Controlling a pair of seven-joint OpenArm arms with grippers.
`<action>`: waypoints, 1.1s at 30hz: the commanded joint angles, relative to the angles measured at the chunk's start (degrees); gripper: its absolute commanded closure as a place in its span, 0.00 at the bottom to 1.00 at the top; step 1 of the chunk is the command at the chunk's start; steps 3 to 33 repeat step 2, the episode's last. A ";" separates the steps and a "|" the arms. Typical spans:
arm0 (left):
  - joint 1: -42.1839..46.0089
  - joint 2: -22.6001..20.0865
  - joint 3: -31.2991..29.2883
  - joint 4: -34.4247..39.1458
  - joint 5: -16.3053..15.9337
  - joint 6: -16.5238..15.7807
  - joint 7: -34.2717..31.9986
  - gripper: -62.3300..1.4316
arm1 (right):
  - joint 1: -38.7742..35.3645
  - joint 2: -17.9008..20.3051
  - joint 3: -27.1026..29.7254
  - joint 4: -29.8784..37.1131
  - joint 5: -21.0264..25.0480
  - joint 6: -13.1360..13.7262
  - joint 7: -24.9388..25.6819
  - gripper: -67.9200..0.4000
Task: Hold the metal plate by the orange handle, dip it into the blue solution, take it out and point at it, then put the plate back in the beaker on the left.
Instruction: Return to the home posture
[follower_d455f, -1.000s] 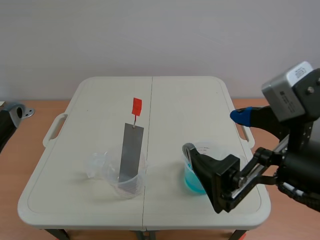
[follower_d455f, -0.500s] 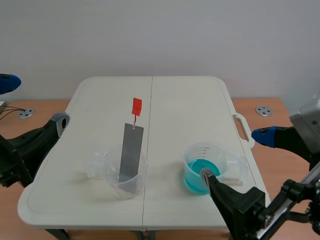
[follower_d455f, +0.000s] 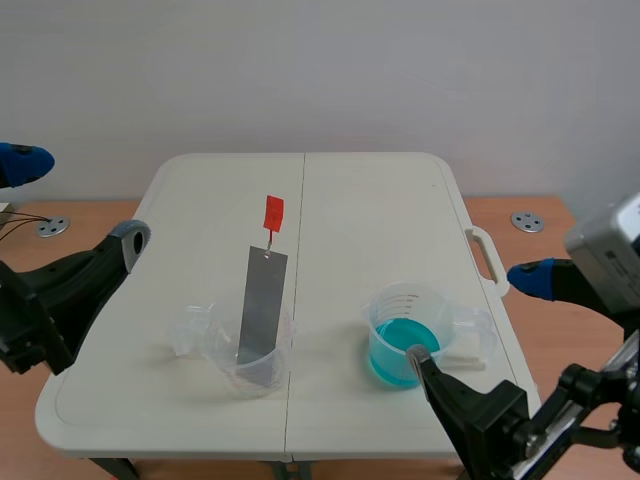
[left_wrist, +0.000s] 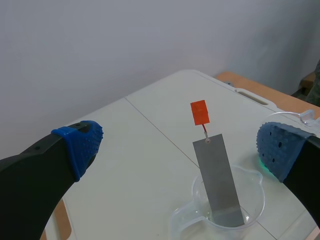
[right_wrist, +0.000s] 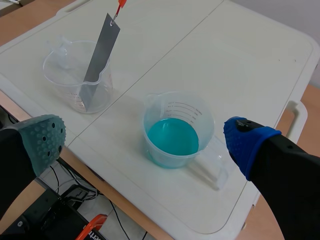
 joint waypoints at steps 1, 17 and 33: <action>0.15 -0.04 -0.20 1.01 -0.48 0.24 -0.96 0.00 | 0.52 0.31 0.50 1.22 0.59 -0.04 0.26 0.02; 0.15 -0.04 -0.20 1.01 -0.48 0.24 -0.96 0.00 | 0.52 0.31 0.50 1.22 0.59 -0.04 0.20 0.02; 0.15 -0.04 -0.20 1.01 -0.48 0.24 -0.96 0.00 | 0.52 0.31 0.50 1.22 0.59 -0.04 0.20 0.02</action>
